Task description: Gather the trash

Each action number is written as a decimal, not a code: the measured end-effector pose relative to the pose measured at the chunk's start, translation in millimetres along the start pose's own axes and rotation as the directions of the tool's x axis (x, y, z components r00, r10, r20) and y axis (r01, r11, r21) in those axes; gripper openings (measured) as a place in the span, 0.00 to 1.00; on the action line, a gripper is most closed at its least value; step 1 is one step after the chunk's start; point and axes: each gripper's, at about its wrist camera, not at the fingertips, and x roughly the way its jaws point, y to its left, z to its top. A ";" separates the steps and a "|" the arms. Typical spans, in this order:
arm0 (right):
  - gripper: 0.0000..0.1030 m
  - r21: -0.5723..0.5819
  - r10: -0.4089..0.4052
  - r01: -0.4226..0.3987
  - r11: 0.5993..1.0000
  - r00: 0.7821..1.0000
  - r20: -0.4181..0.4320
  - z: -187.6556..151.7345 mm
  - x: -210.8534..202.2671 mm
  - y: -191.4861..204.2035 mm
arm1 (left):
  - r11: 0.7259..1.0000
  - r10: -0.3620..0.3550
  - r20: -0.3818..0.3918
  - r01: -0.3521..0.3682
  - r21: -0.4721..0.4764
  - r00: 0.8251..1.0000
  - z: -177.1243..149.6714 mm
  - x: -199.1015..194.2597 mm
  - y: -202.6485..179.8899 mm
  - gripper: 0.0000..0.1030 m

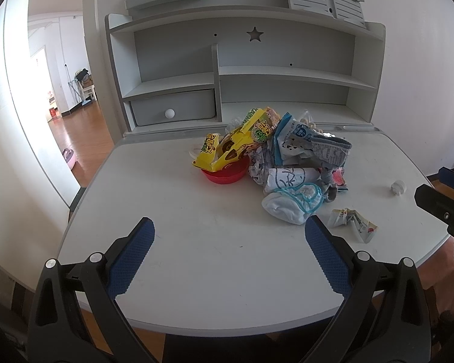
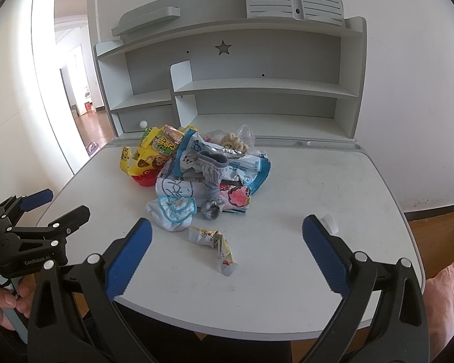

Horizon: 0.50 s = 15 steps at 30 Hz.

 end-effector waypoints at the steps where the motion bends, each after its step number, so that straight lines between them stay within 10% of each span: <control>1: 0.93 0.001 0.002 -0.002 1.000 1.000 -0.001 0.1 0.1 -1.1 | 1.000 -0.001 0.000 0.001 0.000 1.000 -0.1 -0.1 -0.3 0.94; 15: 0.93 0.000 0.000 0.000 1.000 1.000 0.000 0.0 -0.3 -0.3 | 1.000 -0.002 -0.002 0.002 0.001 1.000 -0.8 0.6 -2.1 0.94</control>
